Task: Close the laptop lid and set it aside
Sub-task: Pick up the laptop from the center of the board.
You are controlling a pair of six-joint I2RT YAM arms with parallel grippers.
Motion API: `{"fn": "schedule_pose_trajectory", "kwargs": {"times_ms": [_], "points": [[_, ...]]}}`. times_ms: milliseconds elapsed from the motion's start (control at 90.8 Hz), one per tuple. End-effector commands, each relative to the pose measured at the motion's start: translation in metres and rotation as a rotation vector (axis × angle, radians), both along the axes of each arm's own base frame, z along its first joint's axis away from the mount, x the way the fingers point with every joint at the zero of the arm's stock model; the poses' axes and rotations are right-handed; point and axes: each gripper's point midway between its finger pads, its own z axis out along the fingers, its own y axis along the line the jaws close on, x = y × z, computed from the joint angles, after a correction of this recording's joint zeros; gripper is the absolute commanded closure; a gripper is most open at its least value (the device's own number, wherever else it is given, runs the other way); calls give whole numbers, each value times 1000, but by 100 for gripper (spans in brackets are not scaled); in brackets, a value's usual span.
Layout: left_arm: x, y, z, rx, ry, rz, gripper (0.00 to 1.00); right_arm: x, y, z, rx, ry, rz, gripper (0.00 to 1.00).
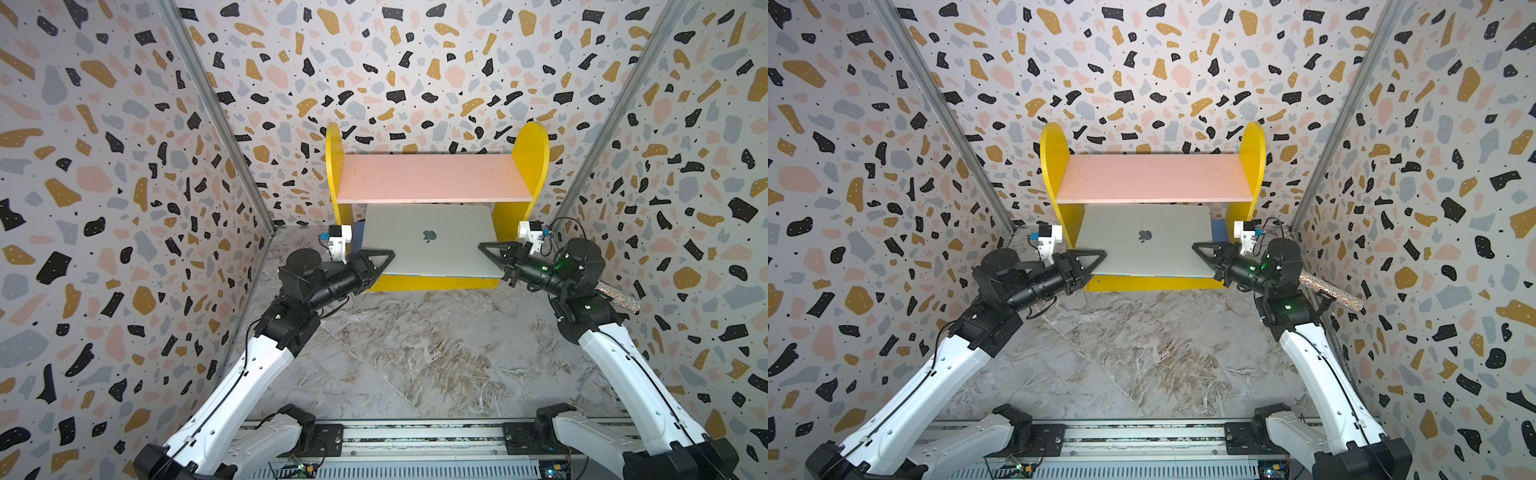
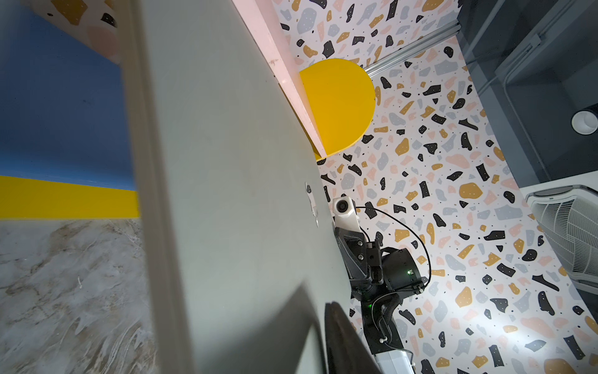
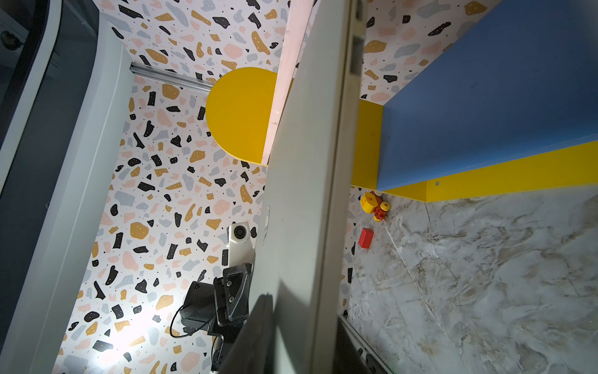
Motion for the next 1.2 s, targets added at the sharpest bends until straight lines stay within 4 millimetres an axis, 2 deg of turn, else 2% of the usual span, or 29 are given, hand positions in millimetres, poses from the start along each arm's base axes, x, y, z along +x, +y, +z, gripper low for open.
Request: {"fn": "schedule_pose_trajectory", "kwargs": {"times_ms": [0, 220, 374, 595, 771, 892, 1189], "points": [[-42, -13, 64, -93, -251, -156, 64, -34, 15, 45, 6, -225, 119, 76], [-46, -13, 77, -103, -271, -161, 64, -38, 13, 59, 14, -250, 117, 76], [-50, -13, 79, -107, -275, -162, 64, -41, 13, 62, 17, -259, 117, 76], [-47, -14, 86, -105, -286, -157, 63, -35, 14, 71, 19, -271, 112, 77], [-33, -21, 96, -96, -293, -156, 63, -26, 17, 86, 8, -296, 113, 77], [-22, -28, 105, -91, -303, -158, 63, -10, 21, 87, -4, -283, 117, 77], [27, -41, 116, -81, -285, -141, 63, 33, 33, 96, -28, -281, 124, 80]]}}
